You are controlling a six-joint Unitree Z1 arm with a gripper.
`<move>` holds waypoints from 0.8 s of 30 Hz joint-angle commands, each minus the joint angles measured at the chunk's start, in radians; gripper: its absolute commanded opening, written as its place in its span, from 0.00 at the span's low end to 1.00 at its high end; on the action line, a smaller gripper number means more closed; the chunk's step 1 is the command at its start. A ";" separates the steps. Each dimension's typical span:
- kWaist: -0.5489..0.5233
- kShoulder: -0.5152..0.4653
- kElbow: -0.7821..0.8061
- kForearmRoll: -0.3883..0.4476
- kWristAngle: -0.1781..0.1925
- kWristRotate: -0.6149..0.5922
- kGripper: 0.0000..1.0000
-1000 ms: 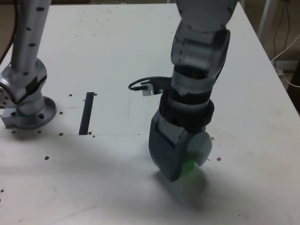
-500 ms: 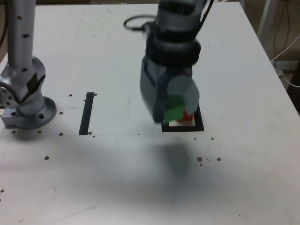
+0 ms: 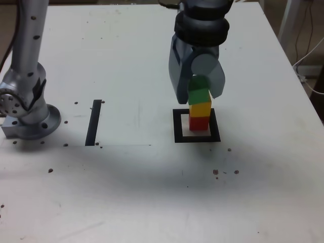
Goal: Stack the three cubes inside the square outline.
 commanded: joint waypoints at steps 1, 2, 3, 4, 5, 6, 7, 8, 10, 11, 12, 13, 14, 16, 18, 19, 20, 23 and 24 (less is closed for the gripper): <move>0.011 0.009 -0.015 -0.002 0.003 0.003 0.28; 0.014 0.009 -0.022 0.000 0.004 0.004 0.28; 0.017 0.009 -0.029 0.003 0.004 0.004 0.28; 0.019 0.009 -0.035 0.007 0.005 0.005 0.28; 0.021 0.009 -0.040 0.011 0.006 0.005 0.28; 0.023 0.010 -0.044 0.015 0.007 0.006 0.28; 0.024 0.011 -0.047 0.017 0.008 0.008 0.28; 0.024 0.014 -0.048 0.018 0.008 0.011 0.28; 0.025 0.019 -0.048 0.019 0.009 0.017 0.28; 0.025 0.021 -0.048 0.019 0.008 0.020 0.28; 0.025 0.022 -0.048 0.019 0.007 0.023 0.28; 0.025 0.022 -0.048 0.022 0.007 0.025 0.28; 0.025 0.021 -0.049 0.027 0.005 0.025 0.28; 0.025 0.019 -0.050 0.035 0.003 0.028 0.28; 0.023 0.018 -0.050 0.043 0.002 0.031 0.28; 0.022 0.018 -0.050 0.045 0.001 0.033 0.28; 0.021 0.019 -0.049 0.047 0.000 0.035 0.28; 0.019 0.020 -0.044 0.051 -0.002 0.036 0.28; 0.018 0.020 -0.043 0.052 -0.003 0.036 0.28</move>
